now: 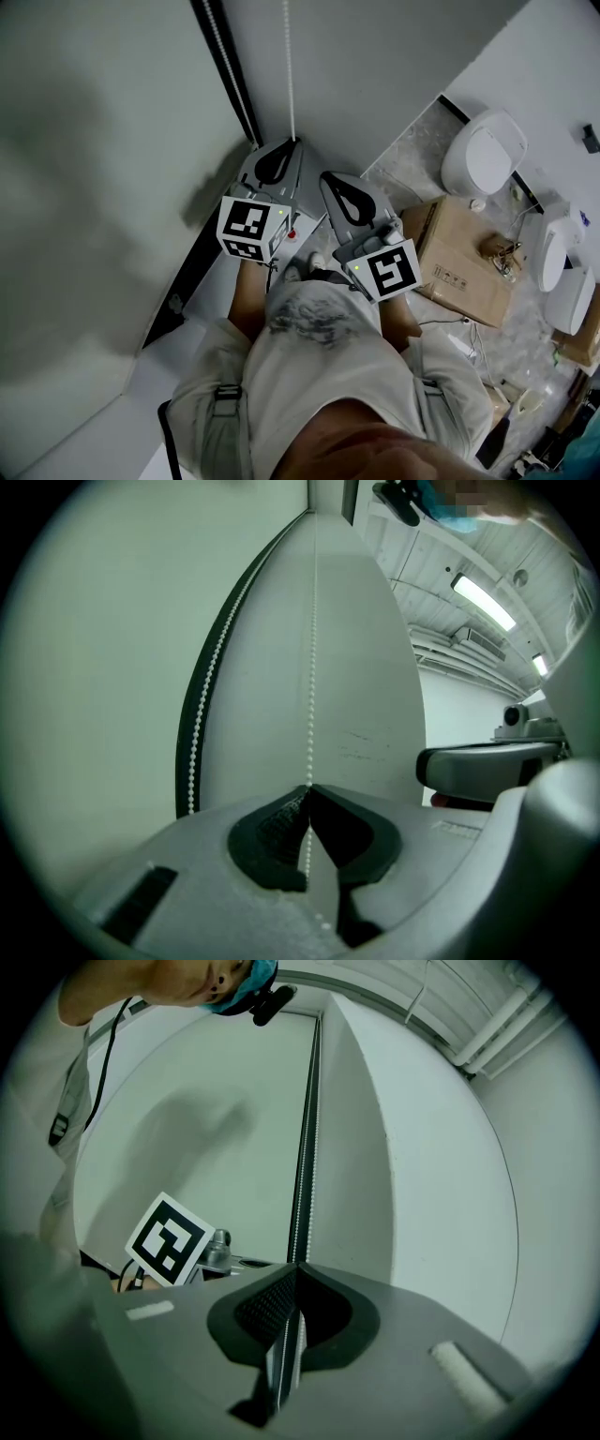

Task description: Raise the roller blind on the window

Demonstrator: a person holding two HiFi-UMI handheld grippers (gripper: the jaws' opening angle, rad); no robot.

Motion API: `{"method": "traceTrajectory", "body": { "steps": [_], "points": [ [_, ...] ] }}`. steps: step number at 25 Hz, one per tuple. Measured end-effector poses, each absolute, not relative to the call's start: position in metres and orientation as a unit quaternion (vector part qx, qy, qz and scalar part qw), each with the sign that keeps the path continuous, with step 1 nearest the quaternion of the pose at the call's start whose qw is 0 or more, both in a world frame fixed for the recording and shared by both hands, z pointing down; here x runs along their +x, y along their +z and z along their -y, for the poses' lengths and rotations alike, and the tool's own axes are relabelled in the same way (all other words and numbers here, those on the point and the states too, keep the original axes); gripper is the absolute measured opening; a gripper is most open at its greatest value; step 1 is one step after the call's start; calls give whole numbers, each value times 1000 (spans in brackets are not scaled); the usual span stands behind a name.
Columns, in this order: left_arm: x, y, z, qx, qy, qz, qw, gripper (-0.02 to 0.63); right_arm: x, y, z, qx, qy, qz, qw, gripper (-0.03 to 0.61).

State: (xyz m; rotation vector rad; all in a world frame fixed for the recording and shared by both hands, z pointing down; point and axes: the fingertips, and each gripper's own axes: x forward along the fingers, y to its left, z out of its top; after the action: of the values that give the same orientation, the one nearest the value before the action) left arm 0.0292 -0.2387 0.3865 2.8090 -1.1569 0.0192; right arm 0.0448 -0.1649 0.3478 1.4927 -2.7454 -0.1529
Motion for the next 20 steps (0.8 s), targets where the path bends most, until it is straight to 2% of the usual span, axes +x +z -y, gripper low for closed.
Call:
{"method": "traceTrajectory", "body": {
  "steps": [16,20],
  "points": [
    [18,393,198,922,29,382,60,11,14,299,161,398,-60,915,-15,12],
    [12,394,193,920,31,387,60,11,13,290,164,384,-61,921,0,24]
  ]
}}
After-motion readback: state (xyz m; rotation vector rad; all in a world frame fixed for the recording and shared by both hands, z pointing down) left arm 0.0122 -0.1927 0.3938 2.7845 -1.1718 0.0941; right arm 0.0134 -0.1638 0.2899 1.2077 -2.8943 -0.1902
